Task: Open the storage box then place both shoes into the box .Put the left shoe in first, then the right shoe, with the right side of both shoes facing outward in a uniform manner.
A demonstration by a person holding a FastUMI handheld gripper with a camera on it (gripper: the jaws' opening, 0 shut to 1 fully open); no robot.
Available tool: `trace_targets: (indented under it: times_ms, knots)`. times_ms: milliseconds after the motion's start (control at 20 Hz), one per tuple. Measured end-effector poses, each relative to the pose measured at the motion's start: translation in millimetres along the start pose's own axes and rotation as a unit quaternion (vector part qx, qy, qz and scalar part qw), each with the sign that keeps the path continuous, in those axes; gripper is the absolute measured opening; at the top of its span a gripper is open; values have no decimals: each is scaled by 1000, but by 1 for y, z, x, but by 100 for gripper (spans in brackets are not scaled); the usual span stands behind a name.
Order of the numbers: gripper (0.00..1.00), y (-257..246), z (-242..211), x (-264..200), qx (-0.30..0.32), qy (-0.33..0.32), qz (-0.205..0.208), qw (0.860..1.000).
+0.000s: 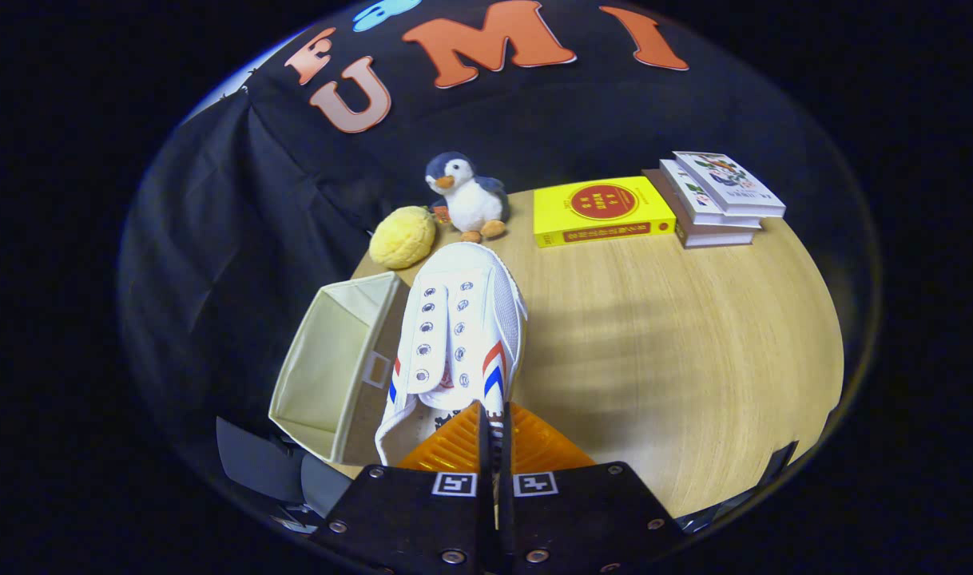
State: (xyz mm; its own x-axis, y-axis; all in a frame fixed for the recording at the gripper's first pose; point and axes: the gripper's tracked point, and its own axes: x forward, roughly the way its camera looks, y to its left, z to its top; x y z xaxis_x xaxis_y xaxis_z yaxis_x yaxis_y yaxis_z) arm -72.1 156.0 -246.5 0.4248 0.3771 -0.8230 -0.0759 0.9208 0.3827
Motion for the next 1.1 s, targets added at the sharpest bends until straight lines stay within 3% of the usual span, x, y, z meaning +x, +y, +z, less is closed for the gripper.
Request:
trace_targets:
  times_ms: [400, 600, 850, 1000, 1100]
  knots:
    - [3, 116, 2, 34, -31, 29, 60, 997]
    - [3, 145, -9, 56, -26, 58, 51, 997]
    - [4, 148, -25, 72, -34, 84, 15, 996]
    - [27, 154, -7, 64, -10, 51, 38, 998]
    - [35, 144, 11, 55, -19, 24, 34, 999]
